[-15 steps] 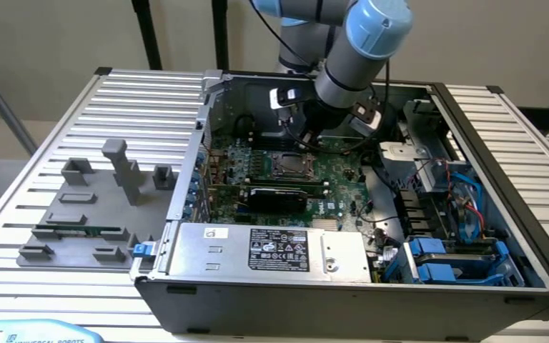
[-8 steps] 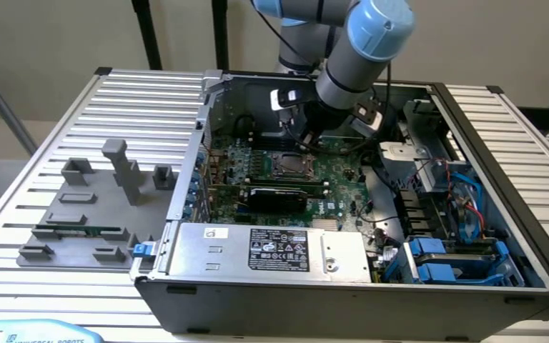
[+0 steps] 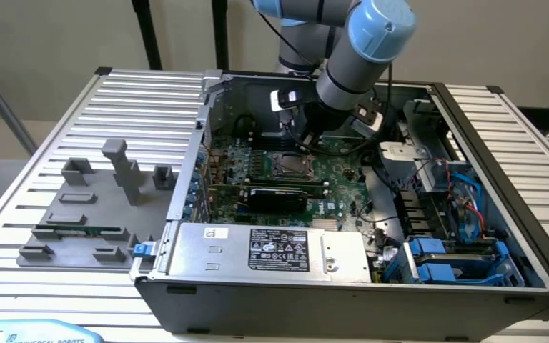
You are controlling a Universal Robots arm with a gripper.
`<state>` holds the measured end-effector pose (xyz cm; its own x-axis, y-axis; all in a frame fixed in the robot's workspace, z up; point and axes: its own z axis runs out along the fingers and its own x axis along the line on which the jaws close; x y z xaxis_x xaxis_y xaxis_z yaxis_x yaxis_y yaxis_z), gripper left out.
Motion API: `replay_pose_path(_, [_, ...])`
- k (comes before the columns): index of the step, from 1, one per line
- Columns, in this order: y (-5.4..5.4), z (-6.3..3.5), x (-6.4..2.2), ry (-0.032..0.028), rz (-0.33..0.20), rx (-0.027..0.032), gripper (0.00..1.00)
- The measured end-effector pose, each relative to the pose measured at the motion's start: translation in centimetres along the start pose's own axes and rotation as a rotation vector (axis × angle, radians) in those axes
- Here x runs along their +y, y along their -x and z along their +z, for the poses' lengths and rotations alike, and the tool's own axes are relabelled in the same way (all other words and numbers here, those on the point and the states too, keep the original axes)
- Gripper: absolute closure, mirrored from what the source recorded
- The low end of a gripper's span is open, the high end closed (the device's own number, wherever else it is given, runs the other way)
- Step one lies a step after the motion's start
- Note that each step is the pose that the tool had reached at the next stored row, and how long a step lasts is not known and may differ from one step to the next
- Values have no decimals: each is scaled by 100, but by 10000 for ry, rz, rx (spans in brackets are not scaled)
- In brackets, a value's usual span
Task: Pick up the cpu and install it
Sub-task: 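Install the first cpu locking lever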
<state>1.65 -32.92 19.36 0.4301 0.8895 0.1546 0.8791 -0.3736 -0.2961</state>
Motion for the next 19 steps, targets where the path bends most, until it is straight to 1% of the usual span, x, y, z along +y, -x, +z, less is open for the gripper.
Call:
replay_pose_path(3, [-4,-48,-13,-16,-10,29,89])
replay_pose_path(6, [1,-107,-24,-24,-15,43,89])
replay_pose_path(13, [132,-181,7,-23,-14,44,89])
replay_pose_path(19, [213,-262,-7,-23,-14,43,89])
